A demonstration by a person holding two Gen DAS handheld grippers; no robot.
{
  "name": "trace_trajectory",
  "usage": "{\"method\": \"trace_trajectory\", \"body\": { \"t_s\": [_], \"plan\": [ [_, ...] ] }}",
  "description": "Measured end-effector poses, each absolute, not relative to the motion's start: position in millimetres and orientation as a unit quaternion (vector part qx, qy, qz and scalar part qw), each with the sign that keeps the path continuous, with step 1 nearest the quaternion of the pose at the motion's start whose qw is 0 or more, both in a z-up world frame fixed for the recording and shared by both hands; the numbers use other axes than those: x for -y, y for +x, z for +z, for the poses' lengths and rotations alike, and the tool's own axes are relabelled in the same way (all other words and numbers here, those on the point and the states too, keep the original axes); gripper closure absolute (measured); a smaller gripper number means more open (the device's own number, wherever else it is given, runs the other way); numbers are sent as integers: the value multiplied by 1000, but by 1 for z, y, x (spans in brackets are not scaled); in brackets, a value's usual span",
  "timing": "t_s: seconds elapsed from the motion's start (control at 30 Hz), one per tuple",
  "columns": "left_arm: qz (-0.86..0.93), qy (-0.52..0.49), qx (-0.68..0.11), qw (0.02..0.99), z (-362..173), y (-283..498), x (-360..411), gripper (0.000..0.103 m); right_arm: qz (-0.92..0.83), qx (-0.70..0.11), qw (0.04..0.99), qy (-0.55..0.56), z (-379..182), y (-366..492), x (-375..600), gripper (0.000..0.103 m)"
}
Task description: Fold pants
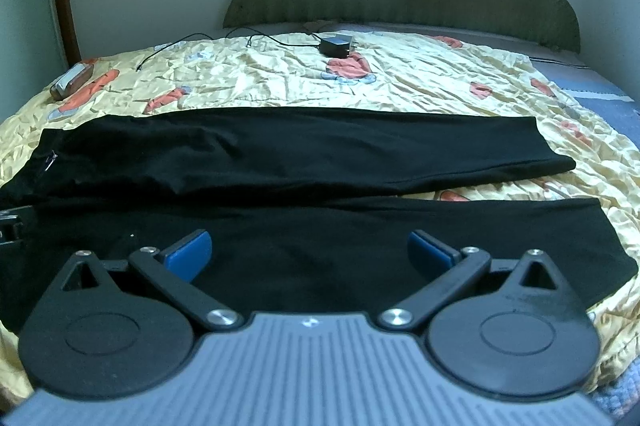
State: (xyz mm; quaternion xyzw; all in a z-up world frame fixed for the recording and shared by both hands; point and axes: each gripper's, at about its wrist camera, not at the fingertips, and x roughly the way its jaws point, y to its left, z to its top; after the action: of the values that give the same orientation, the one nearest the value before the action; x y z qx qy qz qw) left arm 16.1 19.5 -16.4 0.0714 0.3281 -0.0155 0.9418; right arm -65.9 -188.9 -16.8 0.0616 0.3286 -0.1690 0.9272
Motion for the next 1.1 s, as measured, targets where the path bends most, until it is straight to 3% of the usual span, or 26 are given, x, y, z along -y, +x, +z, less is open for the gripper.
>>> {"method": "trace_trajectory", "body": {
  "t_s": [0.57,1.1],
  "plan": [
    [36,97,-289,952,-1,48,-65,0,-150,-333,930,44,-20,-55,182,0],
    [14,96,-308,946,-13,115,-114,0,-102,-336,936,20,-18,-26,169,0]
  ]
}}
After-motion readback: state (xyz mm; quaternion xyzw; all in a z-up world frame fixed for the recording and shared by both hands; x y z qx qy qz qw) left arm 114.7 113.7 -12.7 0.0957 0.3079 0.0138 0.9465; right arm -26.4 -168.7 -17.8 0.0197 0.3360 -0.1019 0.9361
